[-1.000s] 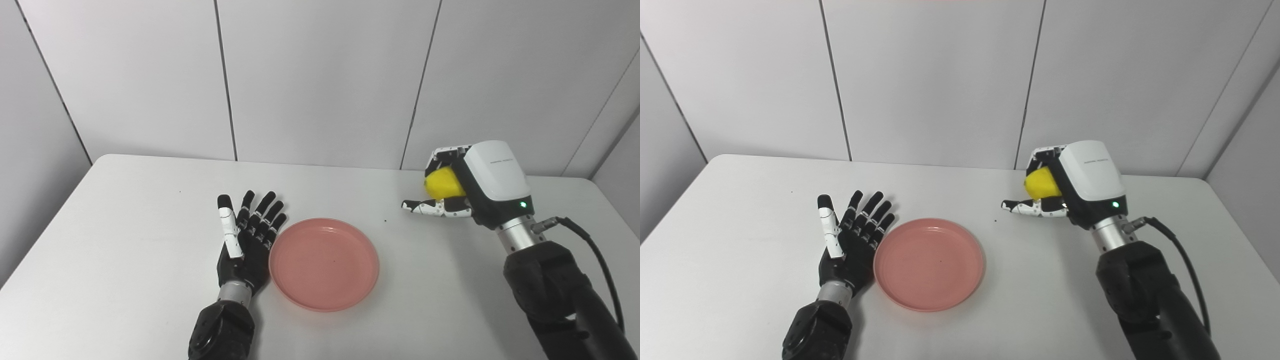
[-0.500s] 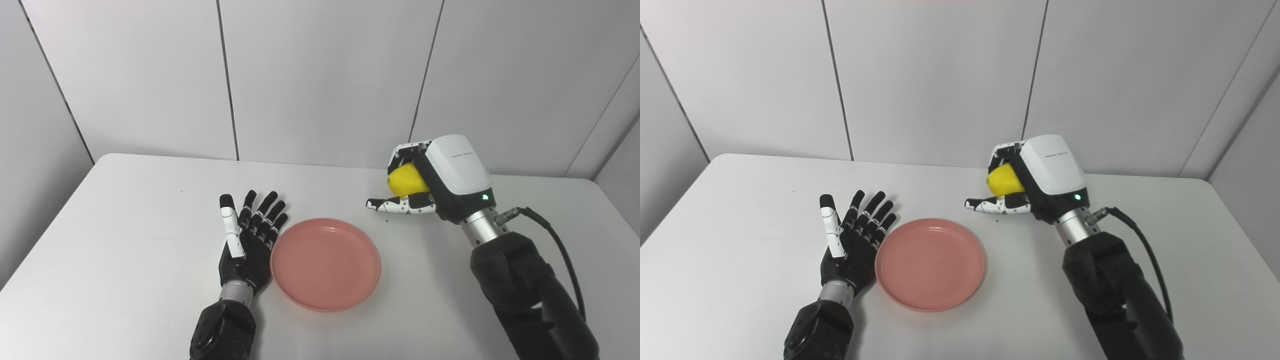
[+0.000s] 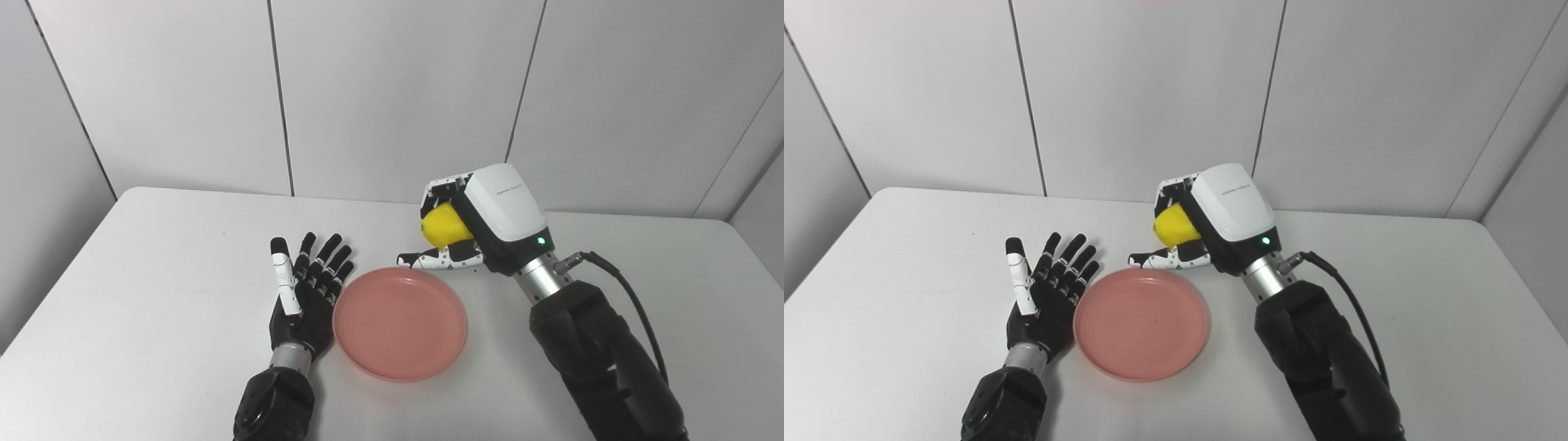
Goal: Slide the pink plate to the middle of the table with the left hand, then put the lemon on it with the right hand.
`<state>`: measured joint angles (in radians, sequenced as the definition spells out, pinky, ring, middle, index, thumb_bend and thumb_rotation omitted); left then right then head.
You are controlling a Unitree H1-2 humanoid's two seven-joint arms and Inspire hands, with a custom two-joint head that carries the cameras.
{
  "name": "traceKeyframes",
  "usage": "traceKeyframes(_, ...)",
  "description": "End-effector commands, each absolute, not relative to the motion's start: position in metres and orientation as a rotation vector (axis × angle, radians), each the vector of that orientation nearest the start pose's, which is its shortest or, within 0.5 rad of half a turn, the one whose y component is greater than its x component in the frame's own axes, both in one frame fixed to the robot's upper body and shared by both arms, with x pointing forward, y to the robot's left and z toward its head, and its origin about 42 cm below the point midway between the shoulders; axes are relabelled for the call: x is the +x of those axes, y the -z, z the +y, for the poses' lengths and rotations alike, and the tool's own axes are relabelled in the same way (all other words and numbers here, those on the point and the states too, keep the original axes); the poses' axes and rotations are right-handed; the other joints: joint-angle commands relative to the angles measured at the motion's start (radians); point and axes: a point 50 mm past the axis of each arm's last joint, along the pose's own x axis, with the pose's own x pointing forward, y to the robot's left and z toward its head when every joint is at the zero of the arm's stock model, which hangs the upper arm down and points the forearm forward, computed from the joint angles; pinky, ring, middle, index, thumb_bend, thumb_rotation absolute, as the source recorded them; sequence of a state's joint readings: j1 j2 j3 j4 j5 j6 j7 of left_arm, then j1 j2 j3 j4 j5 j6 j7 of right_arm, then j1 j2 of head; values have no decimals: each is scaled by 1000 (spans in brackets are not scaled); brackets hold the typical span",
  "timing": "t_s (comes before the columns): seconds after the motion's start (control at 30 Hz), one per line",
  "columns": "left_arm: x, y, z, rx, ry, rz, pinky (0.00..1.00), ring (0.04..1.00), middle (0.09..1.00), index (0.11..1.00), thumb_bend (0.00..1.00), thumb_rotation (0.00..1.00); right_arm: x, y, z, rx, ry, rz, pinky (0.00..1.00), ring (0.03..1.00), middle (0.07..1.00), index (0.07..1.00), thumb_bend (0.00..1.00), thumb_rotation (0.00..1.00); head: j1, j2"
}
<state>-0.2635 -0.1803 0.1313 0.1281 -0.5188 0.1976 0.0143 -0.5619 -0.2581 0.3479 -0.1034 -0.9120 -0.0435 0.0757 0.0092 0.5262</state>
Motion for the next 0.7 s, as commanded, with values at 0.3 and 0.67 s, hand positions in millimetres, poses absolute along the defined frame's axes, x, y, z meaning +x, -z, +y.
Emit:
traceKeyframes(0.3, 342, -95, 136, -724, 3, 258, 902, 868, 871, 985, 868, 882, 403, -301, -112, -1215, -239, -844, 171, 226, 290, 318, 603, 530, -2, 7)
traceKeyframes(0.67, 343, -95, 134, -720, 4, 262, 906, 863, 863, 977, 874, 881, 407, -280, -91, -1179, -331, -762, 212, 269, 337, 378, 585, 576, -6, 10)
